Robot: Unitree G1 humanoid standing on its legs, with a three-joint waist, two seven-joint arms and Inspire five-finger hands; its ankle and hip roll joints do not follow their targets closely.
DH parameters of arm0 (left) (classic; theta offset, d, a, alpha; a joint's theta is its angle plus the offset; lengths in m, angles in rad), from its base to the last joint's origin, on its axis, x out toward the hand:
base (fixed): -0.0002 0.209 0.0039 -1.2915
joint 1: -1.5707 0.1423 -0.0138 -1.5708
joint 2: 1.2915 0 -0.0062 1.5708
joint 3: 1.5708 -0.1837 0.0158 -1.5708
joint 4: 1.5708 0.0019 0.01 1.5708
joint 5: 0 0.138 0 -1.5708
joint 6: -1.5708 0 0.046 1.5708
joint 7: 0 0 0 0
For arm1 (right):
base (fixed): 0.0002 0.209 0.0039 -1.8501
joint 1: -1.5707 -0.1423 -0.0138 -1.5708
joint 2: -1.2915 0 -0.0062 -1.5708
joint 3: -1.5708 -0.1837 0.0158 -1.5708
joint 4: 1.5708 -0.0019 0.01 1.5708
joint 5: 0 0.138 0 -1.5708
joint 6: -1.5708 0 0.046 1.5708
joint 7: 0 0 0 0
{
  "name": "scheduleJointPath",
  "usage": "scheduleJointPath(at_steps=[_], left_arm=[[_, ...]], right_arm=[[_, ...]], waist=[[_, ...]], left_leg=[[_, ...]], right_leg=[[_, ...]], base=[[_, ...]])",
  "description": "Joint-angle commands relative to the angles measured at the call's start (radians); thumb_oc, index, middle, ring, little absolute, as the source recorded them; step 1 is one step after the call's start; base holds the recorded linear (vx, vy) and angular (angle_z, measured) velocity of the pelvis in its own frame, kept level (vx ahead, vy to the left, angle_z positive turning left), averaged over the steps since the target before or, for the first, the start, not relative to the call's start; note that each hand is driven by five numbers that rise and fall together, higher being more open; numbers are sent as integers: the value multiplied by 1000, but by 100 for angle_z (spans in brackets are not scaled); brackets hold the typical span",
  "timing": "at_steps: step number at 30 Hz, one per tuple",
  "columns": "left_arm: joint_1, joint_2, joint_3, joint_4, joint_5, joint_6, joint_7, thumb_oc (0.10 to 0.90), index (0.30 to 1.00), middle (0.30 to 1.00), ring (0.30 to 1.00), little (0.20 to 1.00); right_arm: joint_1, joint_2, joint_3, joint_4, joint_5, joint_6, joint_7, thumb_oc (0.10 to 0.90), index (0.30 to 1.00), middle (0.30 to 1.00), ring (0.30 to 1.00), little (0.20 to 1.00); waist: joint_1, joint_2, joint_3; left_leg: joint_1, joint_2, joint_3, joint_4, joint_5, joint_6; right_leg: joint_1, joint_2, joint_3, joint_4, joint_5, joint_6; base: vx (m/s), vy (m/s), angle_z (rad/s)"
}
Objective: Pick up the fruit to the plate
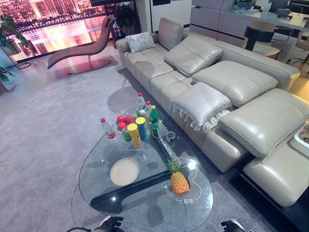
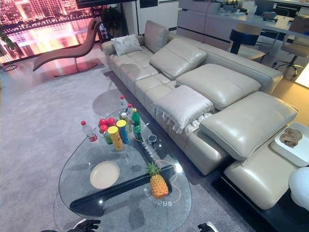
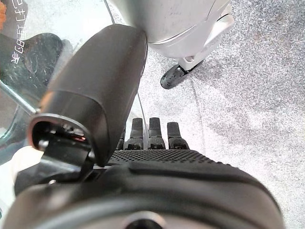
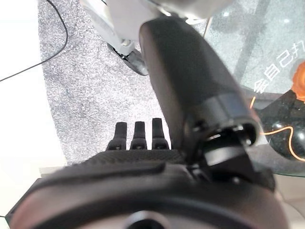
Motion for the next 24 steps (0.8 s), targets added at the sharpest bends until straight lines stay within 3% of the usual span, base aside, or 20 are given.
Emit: scheduleJointPath(at_steps=[1, 24], left_arm=[[-109, 4, -12, 47, -12, 7, -6, 800, 900, 900, 900, 900], [-99, -6, -4, 58, -37, 1, 12, 800, 900, 900, 900, 900]], right_arm=[[-106, -6, 27, 10, 0, 5, -35, 800, 900, 900, 900, 900], [-109, -7, 2, 64, -14, 9, -86, 800, 900, 900, 900, 900]], waist=[[22, -31, 51], [34, -18, 56]], left_leg=[[43, 8, 11, 5, -70, -1], [41, 5, -3, 5, -69, 3]], right_leg=[[-10, -37, -36, 13, 13, 14], [-4, -39, -52, 29, -3, 6]], base=[[0, 0, 0], [5, 1, 0]])
